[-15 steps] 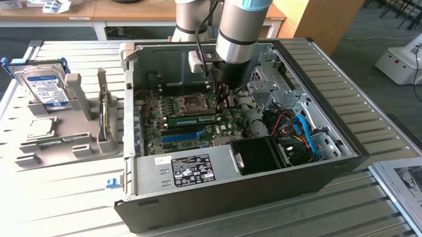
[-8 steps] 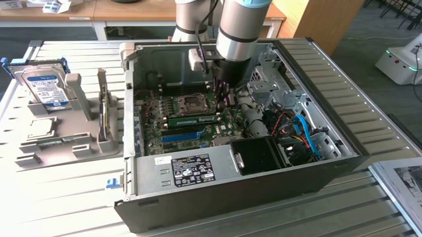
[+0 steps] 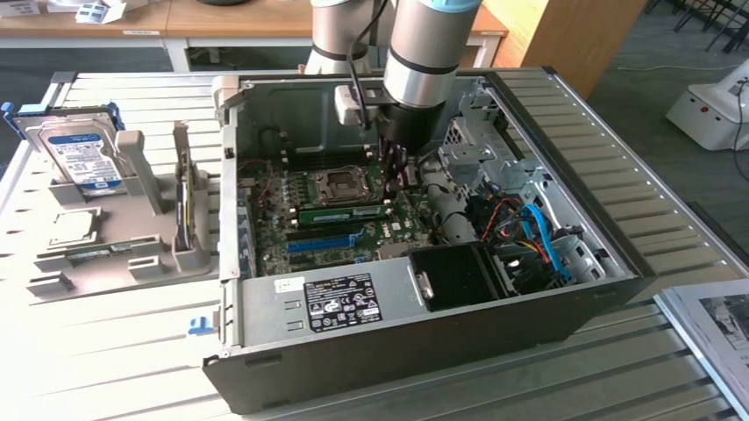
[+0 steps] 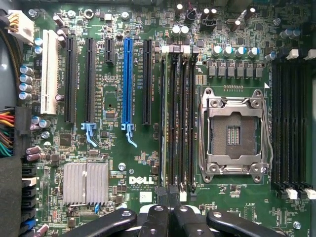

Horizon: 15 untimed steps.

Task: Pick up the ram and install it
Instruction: 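Press down the ram until it locks into place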

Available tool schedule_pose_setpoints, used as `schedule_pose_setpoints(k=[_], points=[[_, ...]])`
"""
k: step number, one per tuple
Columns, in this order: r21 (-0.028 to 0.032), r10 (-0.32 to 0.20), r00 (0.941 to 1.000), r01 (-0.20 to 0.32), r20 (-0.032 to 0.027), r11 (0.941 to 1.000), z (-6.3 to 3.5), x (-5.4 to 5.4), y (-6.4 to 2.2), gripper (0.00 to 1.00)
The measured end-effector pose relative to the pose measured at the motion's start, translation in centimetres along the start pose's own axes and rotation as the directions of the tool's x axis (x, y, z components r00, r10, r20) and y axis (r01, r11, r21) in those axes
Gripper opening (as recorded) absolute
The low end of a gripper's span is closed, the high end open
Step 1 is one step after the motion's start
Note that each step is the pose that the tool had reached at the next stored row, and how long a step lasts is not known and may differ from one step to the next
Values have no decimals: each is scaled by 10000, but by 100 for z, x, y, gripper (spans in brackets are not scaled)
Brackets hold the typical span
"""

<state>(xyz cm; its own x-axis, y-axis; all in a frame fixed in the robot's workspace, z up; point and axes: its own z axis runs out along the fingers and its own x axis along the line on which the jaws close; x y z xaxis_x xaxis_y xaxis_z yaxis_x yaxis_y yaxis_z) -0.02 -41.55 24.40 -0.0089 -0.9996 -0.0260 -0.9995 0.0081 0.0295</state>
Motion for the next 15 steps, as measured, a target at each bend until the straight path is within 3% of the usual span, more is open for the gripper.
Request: schedule_pose_setpoints(k=[15], points=[[0,0,10000,0,0,10000,3,1,98,10]])
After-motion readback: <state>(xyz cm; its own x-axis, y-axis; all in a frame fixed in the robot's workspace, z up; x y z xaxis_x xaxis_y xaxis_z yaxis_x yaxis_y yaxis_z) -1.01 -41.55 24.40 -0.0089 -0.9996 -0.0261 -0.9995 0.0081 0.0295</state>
